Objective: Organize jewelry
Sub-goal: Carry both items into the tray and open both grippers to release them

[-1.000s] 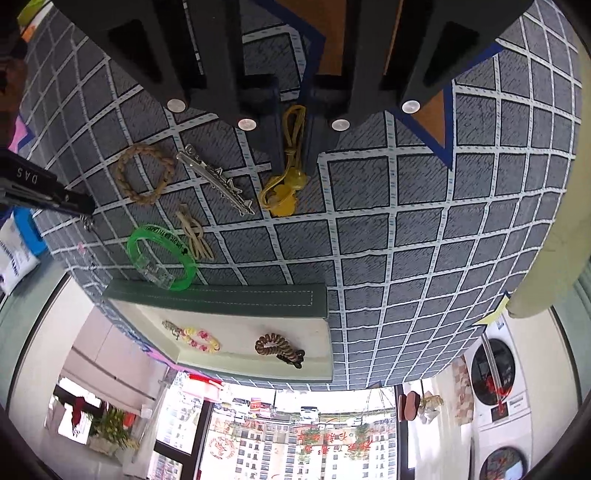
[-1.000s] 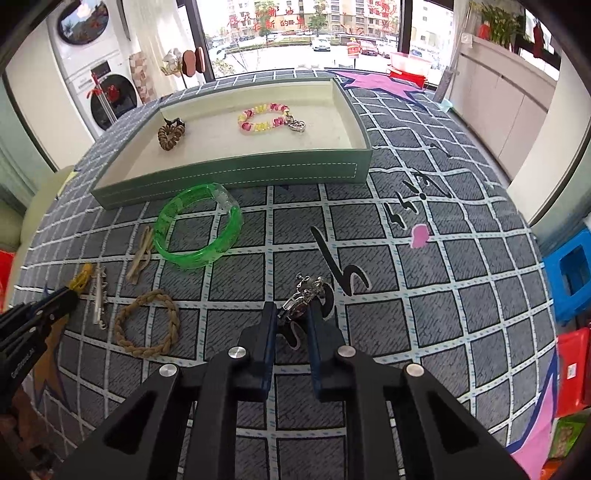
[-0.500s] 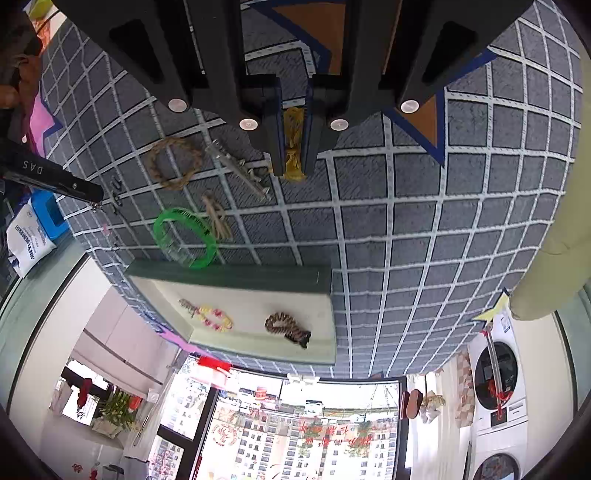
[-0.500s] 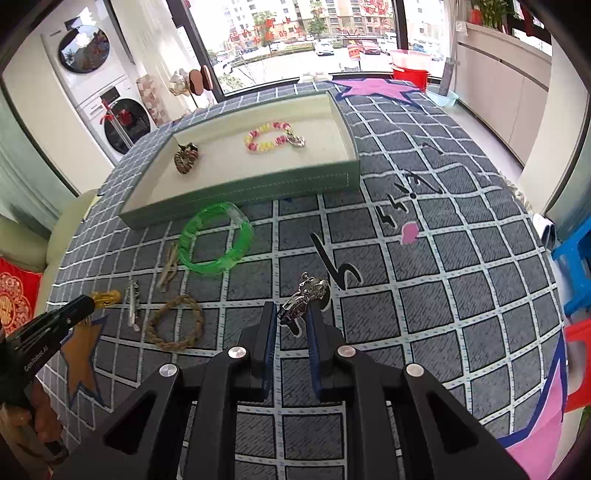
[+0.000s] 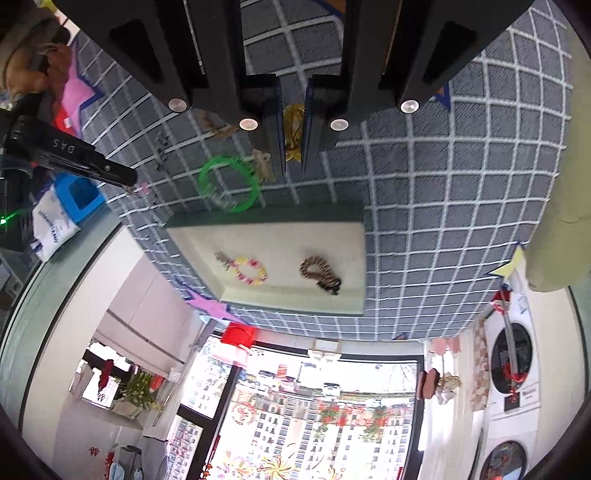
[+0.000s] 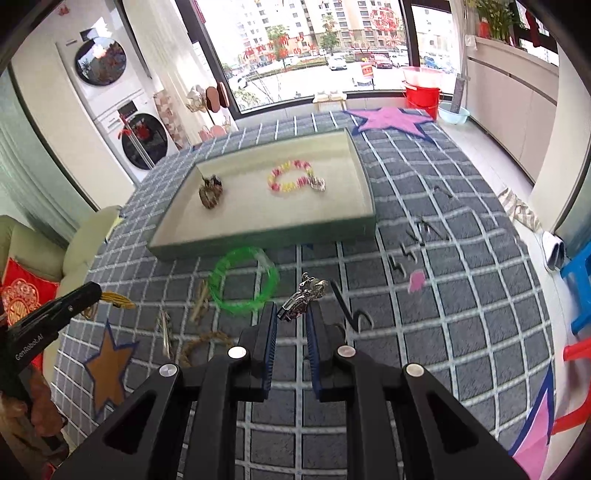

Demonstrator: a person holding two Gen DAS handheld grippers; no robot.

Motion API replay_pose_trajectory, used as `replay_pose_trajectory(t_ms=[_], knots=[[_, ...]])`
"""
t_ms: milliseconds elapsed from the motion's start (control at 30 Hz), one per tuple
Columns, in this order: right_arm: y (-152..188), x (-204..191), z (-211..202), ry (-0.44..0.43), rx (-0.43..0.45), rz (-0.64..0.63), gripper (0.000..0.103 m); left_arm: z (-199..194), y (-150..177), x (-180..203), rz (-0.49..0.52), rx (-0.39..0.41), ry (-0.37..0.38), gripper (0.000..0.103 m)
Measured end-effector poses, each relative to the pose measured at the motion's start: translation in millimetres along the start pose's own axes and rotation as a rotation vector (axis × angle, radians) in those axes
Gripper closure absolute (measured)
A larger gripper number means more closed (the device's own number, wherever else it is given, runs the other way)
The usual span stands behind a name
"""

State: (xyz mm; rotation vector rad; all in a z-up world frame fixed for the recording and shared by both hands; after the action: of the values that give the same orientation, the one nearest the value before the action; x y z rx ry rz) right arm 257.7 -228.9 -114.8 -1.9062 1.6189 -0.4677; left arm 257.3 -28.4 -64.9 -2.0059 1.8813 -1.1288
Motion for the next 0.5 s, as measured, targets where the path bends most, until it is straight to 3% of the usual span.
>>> replay_pose_trajectory(t_ms=[267, 500], knots=[[-44.6, 15.3, 13.2, -0.016, 0.024, 0.007, 0.086, 24.6, -39.1, 13.7, -0.004, 0.006, 0.007, 0.081], [-81.1, 28.0, 51.5, -0.018, -0.004, 0.003, 0.086, 74.4, -72.8, 19.4, 0.054, 0.018, -0.087, 0.081]])
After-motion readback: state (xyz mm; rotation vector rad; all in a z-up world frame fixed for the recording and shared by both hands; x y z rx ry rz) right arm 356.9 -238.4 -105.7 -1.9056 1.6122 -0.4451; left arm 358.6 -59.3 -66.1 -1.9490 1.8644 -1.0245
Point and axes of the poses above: each gripper's, at about its wrist camera, not at the fingertips, and z roughly the way its jaws point, x to its right, y to its underside, the point moved 9 cm from there along z, roughly the way its jaws point, and after that the axes turned 13 degrees about -z, right-handed, at the moved point
